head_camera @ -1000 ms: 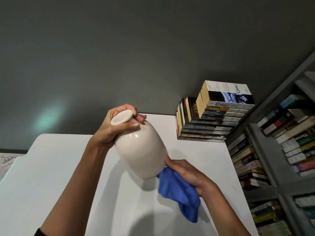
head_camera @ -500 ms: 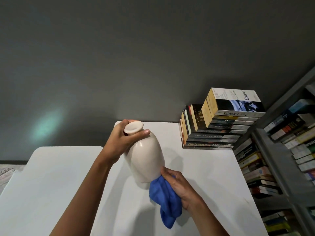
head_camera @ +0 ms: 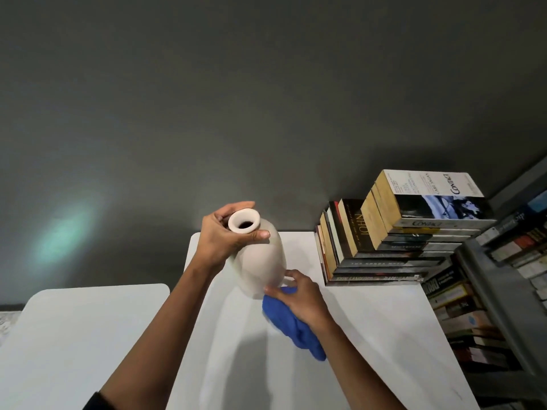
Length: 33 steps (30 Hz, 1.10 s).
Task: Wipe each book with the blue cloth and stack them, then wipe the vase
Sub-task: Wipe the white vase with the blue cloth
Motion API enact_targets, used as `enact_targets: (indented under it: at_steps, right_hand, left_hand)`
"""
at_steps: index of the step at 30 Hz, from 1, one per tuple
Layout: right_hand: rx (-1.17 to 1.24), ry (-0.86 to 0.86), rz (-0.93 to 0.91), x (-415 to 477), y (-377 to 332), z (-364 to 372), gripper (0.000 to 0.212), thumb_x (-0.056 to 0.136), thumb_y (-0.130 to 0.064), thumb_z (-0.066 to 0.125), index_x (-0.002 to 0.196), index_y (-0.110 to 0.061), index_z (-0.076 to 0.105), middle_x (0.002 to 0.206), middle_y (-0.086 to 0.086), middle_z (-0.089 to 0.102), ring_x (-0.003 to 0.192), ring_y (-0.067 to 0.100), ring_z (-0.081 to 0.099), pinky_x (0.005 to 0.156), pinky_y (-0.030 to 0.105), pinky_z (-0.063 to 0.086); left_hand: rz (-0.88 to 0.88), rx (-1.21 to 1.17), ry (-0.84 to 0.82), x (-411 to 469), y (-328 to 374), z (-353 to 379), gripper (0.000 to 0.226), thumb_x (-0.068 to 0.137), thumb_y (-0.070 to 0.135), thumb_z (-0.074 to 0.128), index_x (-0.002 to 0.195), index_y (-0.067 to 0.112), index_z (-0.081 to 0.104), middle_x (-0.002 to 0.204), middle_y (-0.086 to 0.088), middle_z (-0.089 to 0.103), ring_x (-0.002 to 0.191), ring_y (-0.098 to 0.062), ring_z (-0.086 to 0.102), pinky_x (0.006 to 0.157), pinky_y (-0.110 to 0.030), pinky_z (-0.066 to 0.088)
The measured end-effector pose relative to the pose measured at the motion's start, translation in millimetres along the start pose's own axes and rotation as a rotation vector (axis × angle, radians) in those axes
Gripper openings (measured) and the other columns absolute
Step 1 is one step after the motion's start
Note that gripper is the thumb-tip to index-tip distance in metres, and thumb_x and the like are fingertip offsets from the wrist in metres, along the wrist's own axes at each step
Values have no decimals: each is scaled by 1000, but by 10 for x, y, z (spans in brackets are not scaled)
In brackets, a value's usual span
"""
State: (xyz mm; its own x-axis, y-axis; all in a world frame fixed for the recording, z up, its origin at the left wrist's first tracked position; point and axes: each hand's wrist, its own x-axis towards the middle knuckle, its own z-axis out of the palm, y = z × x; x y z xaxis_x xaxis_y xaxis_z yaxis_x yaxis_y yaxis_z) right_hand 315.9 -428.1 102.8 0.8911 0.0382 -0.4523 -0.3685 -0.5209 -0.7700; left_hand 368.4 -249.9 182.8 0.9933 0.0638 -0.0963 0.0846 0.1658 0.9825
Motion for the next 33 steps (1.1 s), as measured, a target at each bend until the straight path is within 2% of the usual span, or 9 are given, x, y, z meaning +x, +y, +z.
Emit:
enact_targets:
  at_steps: [2, 4, 6, 9, 13, 20, 23, 29, 33]
  right_hand:
    - [-124, 22, 2, 184, -18, 7, 67, 73, -59, 71, 126, -20, 55, 120, 1, 64, 109, 22, 60, 90, 35, 50]
    - [-215, 11, -3, 326, -21, 14, 64, 76, -60, 67, 123, -17, 55, 121, 2, 63, 108, 23, 60, 89, 35, 50]
    - [-262, -8, -3, 448, -13, 22, 61, 80, -58, 65, 121, -14, 55, 121, 3, 64, 108, 23, 61, 86, 33, 48]
    - [-311, -2, 1, 570, 35, 35, 60, 83, -57, 62, 121, -12, 55, 121, 4, 64, 108, 24, 60, 87, 34, 48]
    - [-331, 28, 14, 656, 118, 73, 59, 85, -58, 59, 123, -12, 55, 120, 6, 63, 108, 24, 60, 86, 35, 49]
    - [-295, 35, 35, 749, 172, 53, 57, 85, -59, 58, 124, -17, 55, 120, 5, 63, 107, 25, 60, 84, 35, 48]
    - [-286, 38, 37, 778, 184, 54, 56, 85, -58, 58, 124, -16, 56, 119, 5, 64, 107, 24, 60, 86, 36, 49]
    - [-265, 29, 31, 800, 212, 90, 53, 87, -54, 59, 123, -15, 57, 116, 7, 65, 104, 24, 61, 82, 33, 48]
    - [-231, 33, 21, 800, 209, 101, 52, 88, -51, 60, 125, -14, 57, 117, 7, 65, 106, 25, 61, 80, 30, 44]
  left_hand:
    - [6, 71, -35, 178, -61, 11, 73, 30, 22, 100, 98, 19, 74, 94, -5, 73, 80, -11, 66, 72, -21, 55]
    - [4, 118, -66, 301, -129, 53, 80, 22, 36, 98, 97, 21, 74, 94, 3, 75, 82, -9, 66, 74, -20, 53]
    - [-4, 143, -88, 397, -209, 93, 79, 22, 31, 99, 96, 22, 73, 90, 6, 75, 81, -8, 66, 73, -18, 53]
    - [-19, 160, -113, 496, -311, 130, 67, 35, 15, 96, 97, 24, 73, 85, 10, 74, 80, -6, 66, 73, -17, 52]
    - [-29, 183, -125, 599, -423, 178, 64, 42, 3, 96, 98, 24, 72, 89, 9, 74, 82, -8, 66, 76, -21, 53]
    - [-22, 195, -130, 672, -539, 223, 62, 48, 1, 94, 102, 22, 72, 100, -1, 74, 88, -12, 67, 81, -24, 55]
    - [-19, 203, -124, 693, -592, 221, 65, 45, 4, 95, 102, 23, 72, 104, -2, 74, 90, -12, 67, 83, -25, 55]
    - [-19, 241, -143, 706, -667, 212, 64, 47, 6, 93, 104, 24, 72, 98, 3, 74, 90, -11, 68, 84, -25, 56]
    - [-3, 250, -167, 709, -706, 202, 67, 50, 0, 92, 112, 15, 70, 100, -6, 75, 93, -15, 69, 85, -25, 56]
